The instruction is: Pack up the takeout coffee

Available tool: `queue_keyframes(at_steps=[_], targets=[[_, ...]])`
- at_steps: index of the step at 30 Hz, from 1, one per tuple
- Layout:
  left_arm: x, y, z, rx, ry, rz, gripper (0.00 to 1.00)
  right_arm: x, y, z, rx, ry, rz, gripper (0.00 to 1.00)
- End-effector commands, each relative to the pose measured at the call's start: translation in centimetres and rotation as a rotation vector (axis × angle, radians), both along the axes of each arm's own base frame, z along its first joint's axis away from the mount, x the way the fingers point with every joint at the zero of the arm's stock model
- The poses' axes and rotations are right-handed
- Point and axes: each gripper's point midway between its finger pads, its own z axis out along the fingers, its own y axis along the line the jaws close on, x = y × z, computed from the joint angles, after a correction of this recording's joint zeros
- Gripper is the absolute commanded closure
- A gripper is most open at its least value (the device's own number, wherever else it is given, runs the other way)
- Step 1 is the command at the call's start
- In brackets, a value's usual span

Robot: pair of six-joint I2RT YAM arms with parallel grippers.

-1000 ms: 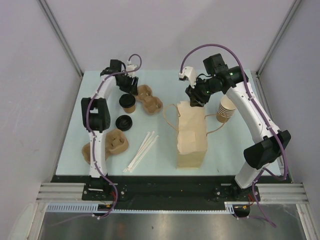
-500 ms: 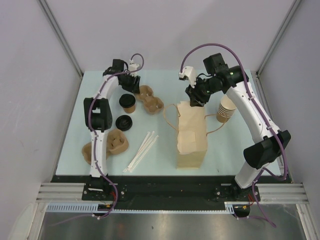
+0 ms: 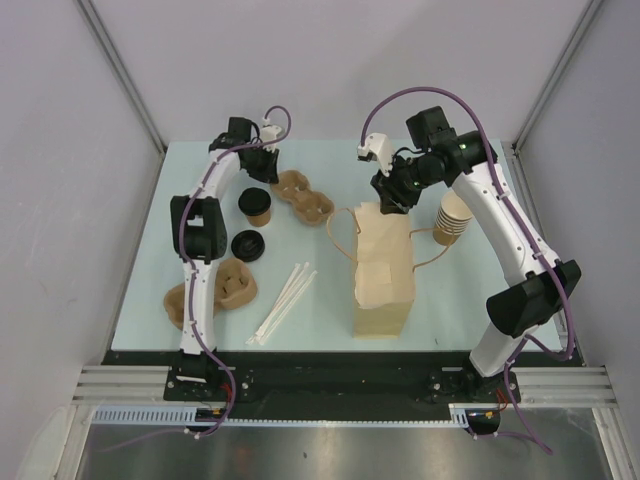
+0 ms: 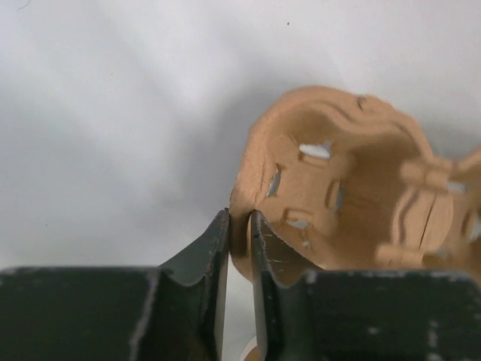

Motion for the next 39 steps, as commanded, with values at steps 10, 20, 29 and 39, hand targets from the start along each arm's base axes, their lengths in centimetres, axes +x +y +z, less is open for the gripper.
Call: queue_keyframes(at_steps=[10,20,29,39], targets=[[0.1,-2.9,6.8,-0.098,-0.121,-0.098,1.0,-0.3,0.2,1.3,0.024,-0.011,0.004,0.62],[-3.5,-4.0,19.9,-0.188,-0.298,-0.176,1.0,-0.3,-0.4,2.0,0.041,-0.007,-0.021,0.47],[-9.4,-3.3,29.6,-0.193,-0.422,-0.214,1.0,0.2,-0.8,1.3,-0.01,-0.025,-0.006,0.41],[-17.8,-2.3,38.5,-0.251,-0.542,-0.24,1.0,0.8,-0.4,0.6,-0.049,-0.02,-0.044,1.0]])
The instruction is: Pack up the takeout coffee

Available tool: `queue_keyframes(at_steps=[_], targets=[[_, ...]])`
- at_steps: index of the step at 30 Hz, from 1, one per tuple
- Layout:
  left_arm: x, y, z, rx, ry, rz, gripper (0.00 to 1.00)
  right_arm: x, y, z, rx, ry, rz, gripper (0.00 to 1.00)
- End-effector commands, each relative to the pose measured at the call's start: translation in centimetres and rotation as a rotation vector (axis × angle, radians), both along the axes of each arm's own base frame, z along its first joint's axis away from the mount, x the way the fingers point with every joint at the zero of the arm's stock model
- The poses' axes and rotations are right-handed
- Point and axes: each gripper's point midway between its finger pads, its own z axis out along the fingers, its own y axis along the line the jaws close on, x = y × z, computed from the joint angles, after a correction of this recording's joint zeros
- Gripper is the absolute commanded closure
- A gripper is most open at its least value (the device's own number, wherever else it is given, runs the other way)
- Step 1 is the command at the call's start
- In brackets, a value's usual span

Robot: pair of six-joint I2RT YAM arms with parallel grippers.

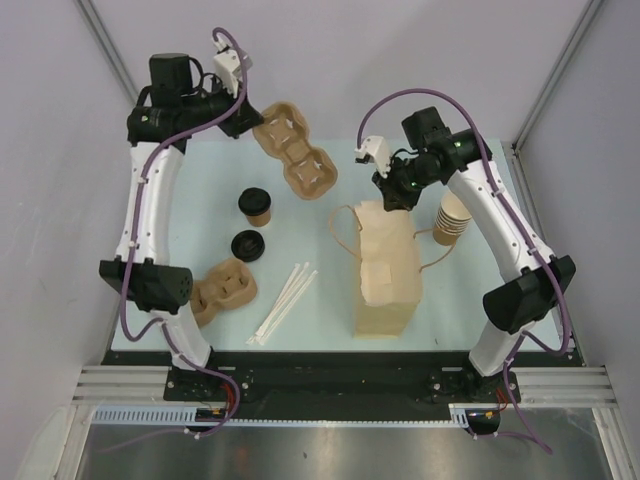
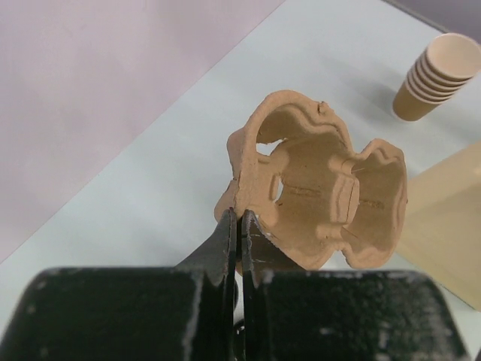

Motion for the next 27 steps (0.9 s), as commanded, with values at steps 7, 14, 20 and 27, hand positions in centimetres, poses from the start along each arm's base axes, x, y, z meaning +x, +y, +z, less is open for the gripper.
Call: queue_keyframes(at_steps=[7,14,20,27], targets=[[-13.6,0.9,12.0,-0.143,-0.221,-0.087,1.0,-1.0,0.9,4.6,0.097,-0.057,-0.123,1.0],[-20.7,0.5,17.0,-0.169,-0.443,-0.133,1.0,-3.2,1.3,5.0,0.116,-0.038,-0.141,1.0],[-23.7,-2.0,17.7,-0.079,-0.561,-0.174,1.0,-4.4,1.4,4.9,0.141,0.003,-0.151,1.0],[-24.2,-5.8,16.5,0.017,-0.618,-0.238,1.0,-4.6,1.4,5.2,0.16,-0.001,-0.151,1.0]])
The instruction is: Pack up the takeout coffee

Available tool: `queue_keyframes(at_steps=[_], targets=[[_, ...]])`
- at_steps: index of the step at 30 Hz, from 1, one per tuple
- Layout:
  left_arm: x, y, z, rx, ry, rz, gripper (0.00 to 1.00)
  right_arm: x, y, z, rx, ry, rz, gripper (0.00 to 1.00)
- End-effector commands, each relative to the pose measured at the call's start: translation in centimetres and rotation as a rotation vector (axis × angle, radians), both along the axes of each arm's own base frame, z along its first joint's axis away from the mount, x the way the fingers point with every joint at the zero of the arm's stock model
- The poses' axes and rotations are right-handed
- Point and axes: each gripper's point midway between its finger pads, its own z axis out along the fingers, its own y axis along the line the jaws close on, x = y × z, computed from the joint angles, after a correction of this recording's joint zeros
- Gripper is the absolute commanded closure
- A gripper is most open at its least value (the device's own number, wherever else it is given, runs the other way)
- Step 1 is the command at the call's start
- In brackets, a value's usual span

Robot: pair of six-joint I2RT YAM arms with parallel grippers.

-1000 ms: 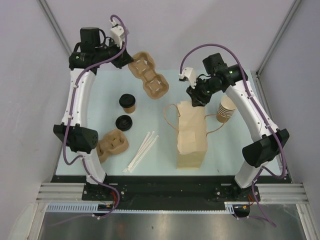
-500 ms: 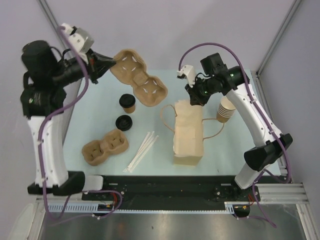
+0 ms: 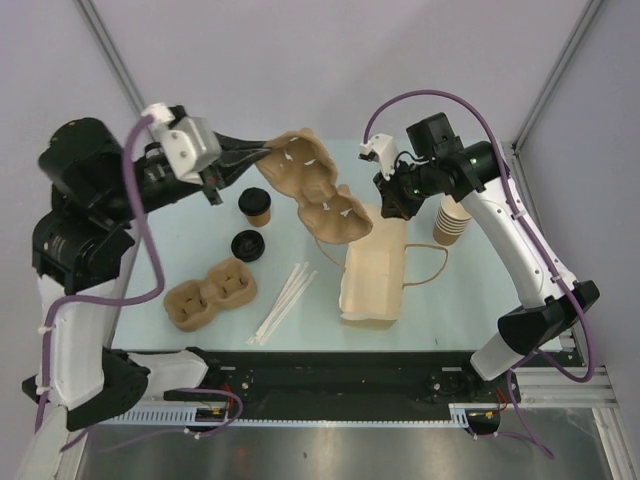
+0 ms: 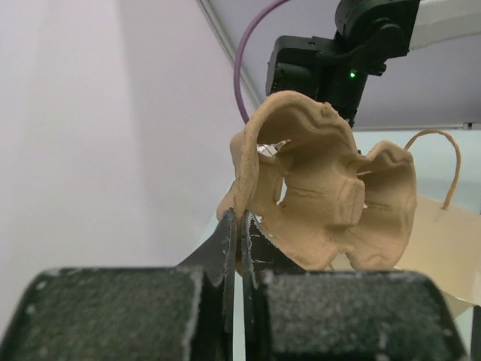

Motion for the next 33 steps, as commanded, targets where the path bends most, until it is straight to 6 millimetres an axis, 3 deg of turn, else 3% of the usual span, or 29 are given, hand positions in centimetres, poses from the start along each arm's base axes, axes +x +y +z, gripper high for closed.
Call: queue_keyframes(at_steps=[1,9,16,25,33], targets=[[1.5,-1.9,-1.8,0.106,-0.059,0.063,1.0,-0.5,0.3,1.9,0.06,-0.036,-0.005,1.0],[1.1,-6.3,-4.7,0.246,-0.122,0.038,1.0,-0.4,0.5,2.0,0.068,-0.037,0.001,1.0],[0.5,-8.9,-6.5,0.309,-0.133,0.014,1.0,-0.4,0.7,1.9,0.07,-0.033,0.005,1.0],[0.0,-10.8,-6.1,0.299,-0.114,-0.022,1.0,-0.4,0.8,1.8,0.07,-0.033,0.007,1.0],[0.5,-12.1,-9.6,0.35,-0.065,-0.026,1.0,-0.5,1.0,2.1,0.078,-0.037,0.014,1.0]])
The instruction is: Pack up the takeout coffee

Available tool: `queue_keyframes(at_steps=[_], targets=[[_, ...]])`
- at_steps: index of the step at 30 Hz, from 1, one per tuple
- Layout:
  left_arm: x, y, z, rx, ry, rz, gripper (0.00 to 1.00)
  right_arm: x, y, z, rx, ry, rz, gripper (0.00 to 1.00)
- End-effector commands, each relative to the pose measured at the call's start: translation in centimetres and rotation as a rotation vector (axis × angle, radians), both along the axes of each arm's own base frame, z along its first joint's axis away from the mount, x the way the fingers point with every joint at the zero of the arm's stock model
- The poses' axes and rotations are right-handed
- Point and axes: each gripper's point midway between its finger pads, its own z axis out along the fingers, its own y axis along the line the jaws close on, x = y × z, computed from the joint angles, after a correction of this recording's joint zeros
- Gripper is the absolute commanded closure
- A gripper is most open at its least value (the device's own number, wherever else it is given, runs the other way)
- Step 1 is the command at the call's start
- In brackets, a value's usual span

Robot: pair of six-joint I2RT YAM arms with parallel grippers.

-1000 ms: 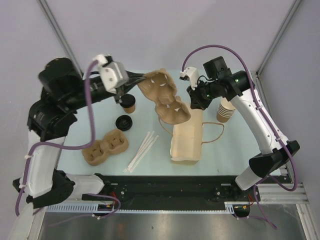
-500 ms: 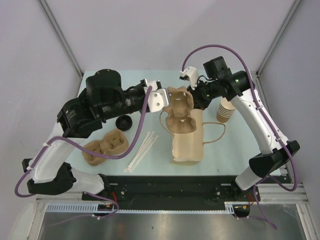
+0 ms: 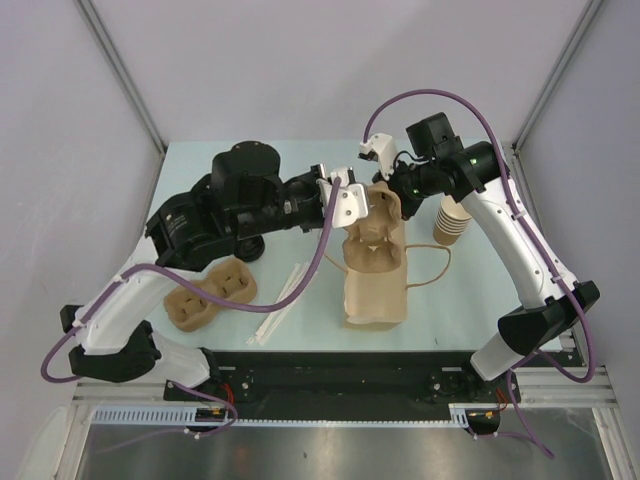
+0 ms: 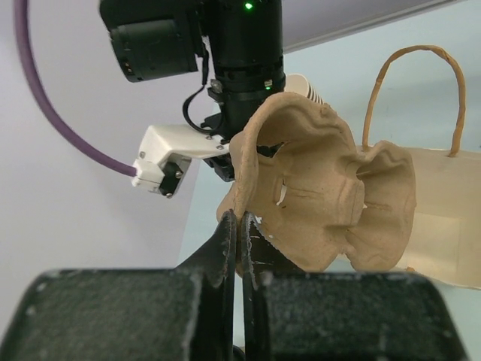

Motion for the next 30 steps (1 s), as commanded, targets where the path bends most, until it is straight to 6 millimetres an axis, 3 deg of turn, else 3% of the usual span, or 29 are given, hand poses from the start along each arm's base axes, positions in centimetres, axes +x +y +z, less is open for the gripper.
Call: queue_keyframes(at_steps=[1,20,30], targets=[[0.1,-0.5,-1.2,0.0,0.014,0.01,1.0,-0.3,0.5,1.9,0.056,-0.046,0.007,1.0],[0.8,-2.9,-13.5,0.211,0.152,0.029,1.0,-1.2,1.2,2.2,0.095,-0.023,0.045,1.0],[1.7,-4.0,-17.6,0.265,0.152,0.03,1.0,-2.2,1.4,2.5,0.112,-0.02,0.087,1.0]])
